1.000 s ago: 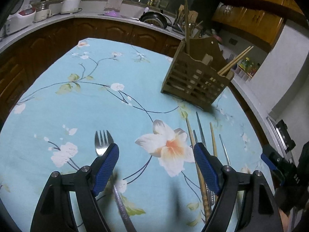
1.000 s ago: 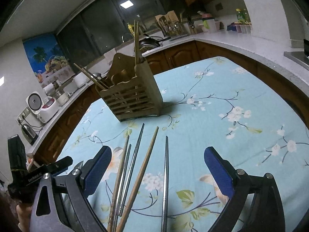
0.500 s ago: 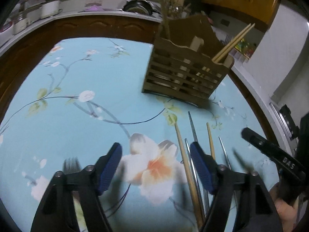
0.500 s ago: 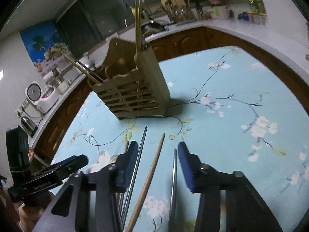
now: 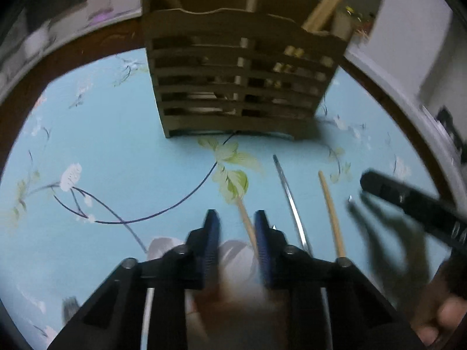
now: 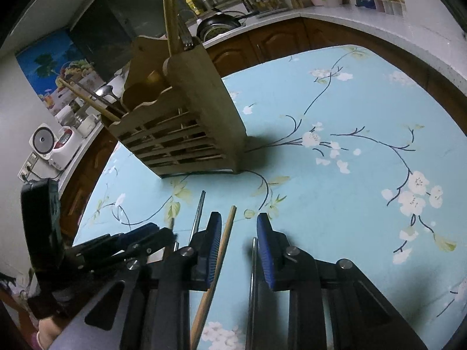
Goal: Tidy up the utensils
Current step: 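Grasp a wooden chopstick with the left tool while the right tool grasps another, then lift both held wooden chopsticks up over the wooden holder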
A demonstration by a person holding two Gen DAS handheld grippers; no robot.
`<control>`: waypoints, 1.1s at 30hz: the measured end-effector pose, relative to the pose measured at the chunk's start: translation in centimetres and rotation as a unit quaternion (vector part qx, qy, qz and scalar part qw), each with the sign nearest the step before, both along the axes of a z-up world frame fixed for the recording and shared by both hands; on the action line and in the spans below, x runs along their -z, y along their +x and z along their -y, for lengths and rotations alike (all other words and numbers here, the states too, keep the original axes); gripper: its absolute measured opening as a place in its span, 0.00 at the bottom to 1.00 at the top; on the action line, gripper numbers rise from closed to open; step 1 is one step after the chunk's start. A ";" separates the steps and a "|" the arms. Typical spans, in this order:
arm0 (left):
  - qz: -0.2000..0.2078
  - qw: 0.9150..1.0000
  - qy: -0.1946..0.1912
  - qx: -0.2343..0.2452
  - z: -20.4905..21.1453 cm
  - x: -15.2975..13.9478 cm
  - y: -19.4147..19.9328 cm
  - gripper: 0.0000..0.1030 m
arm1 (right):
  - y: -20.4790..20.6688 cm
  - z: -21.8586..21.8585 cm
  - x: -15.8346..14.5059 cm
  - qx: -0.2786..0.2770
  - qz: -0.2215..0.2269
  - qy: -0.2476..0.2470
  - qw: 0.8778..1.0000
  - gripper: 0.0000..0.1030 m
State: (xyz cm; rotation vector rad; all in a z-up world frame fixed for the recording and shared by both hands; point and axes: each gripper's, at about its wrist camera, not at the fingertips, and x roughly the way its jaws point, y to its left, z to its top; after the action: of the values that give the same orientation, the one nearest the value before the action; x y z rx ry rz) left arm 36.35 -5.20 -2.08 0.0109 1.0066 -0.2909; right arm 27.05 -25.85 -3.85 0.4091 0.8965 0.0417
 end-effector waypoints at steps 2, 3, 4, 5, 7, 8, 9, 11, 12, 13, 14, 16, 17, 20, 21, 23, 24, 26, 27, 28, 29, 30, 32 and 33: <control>-0.007 1.000 -0.008 0.009 -0.8 0.1 -0.2 0.15 | 0.3 -0.4 0.2 -0.007 -0.003 -0.002 1.000 0.25; -0.010 1.000 -0.011 0.010 -1.3 0.1 -0.3 0.14 | 0.5 -0.7 0.3 -0.011 -0.005 -0.004 1.000 0.25; -0.012 1.000 -0.010 0.009 -1.7 0.1 -0.5 0.14 | 0.7 -1.0 0.5 -0.015 -0.006 -0.005 1.000 0.25; -0.013 1.000 -0.009 0.006 -2.2 0.1 -0.7 0.14 | 0.9 -1.2 0.6 -0.019 -0.008 -0.008 1.000 0.25; -0.021 1.000 -0.020 -0.004 -3.2 0.1 -0.8 0.15 | 1.7 -2.2 1.2 -0.031 -0.019 -0.029 0.999 0.25; -0.023 0.999 -0.026 -0.006 -3.5 0.1 -0.8 0.15 | 2.1 -2.6 1.5 -0.034 -0.026 -0.041 0.998 0.25; -0.025 0.999 -0.032 -0.007 -3.6 0.0 -0.8 0.15 | 2.5 -3.0 2.0 -0.039 -0.033 -0.054 0.997 0.25; -0.024 0.999 -0.029 -0.009 -3.3 0.0 -0.5 0.15 | 2.8 -3.7 1.9 -0.045 -0.031 -0.080 0.995 0.25; -0.021 0.999 -0.027 -0.010 -3.2 0.0 -0.6 0.15 | 3.2 -4.1 1.9 -0.049 -0.035 -0.095 0.994 0.25; -0.016 1.000 -0.023 -0.010 -2.9 0.0 -0.6 0.14 | 3.4 -4.3 1.9 -0.052 -0.037 -0.103 0.993 0.25; -0.011 1.000 -0.018 -0.009 -2.6 0.0 -0.6 0.13 | 3.6 -4.7 1.9 -0.058 -0.039 -0.120 0.990 0.25; -0.003 1.000 -0.008 -0.008 -2.2 0.0 -0.9 0.09 | 3.8 -5.1 2.0 -0.063 -0.041 -0.138 0.988 0.22; 0.001 1.000 -0.005 -0.006 -2.0 0.1 -0.9 0.09 | 3.9 -5.3 2.0 -0.063 -0.044 -0.155 0.985 0.19; 0.009 1.000 -0.002 -0.005 -1.8 0.1 -1.1 0.05 | 3.7 -5.0 1.9 -0.060 -0.045 -0.147 0.986 0.08; 0.006 1.000 -0.008 -0.007 -1.9 0.1 -1.2 0.04 | 3.6 -4.7 1.8 -0.059 -0.045 -0.136 0.988 0.06; 0.005 1.000 -0.022 -0.008 -2.6 -0.2 -1.6 0.03 | 3.3 -4.0 1.6 -0.056 -0.043 -0.109 0.992 0.04; 0.010 1.000 -0.026 -0.010 -2.8 -0.5 -1.9 0.03 | 2.8 -3.7 1.1 -0.052 -0.037 -0.097 0.993 0.04; 0.018 0.999 -0.039 -0.012 -3.6 -1.4 -2.9 0.03 | 1.6 -3.3 -0.3 -0.050 -0.018 -0.081 0.995 0.04; 0.024 0.998 -0.049 -0.014 -3.9 -2.0 -3.4 0.03 | 1.2 -3.2 -0.9 -0.049 -0.010 -0.076 0.996 0.04; 0.029 0.998 -0.057 -0.014 -4.4 -2.7 -3.9 0.03 | 0.6 -3.1 -1.6 -0.049 0.000 -0.068 0.996 0.04; 0.035 0.997 -0.064 -0.014 -4.8 -3.4 -4.4 0.03 | 0.1 -3.0 -2.5 -0.048 0.011 -0.061 0.997 0.04; 0.043 0.996 -0.071 -0.014 -5.1 -4.2 -5.0 0.03 | -0.8 -2.8 -3.6 -0.046 0.024 -0.057 0.997 0.04; 0.058 0.994 -0.086 -0.015 -5.8 -5.7 -6.1 0.03 | -1.8 -2.5 -5.0 -0.045 0.043 -0.052 0.997 0.04; 0.067 0.993 -0.093 -0.015 -6.2 -6.5 -6.8 0.03 | -2.5 -2.3 -6.0 -0.044 0.055 -0.050 0.996 0.04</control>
State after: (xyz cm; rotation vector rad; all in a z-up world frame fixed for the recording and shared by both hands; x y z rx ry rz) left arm 29.55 1.03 4.45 -0.1514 0.8420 -0.3507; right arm 24.55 -23.55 2.17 0.2713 0.8037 0.0985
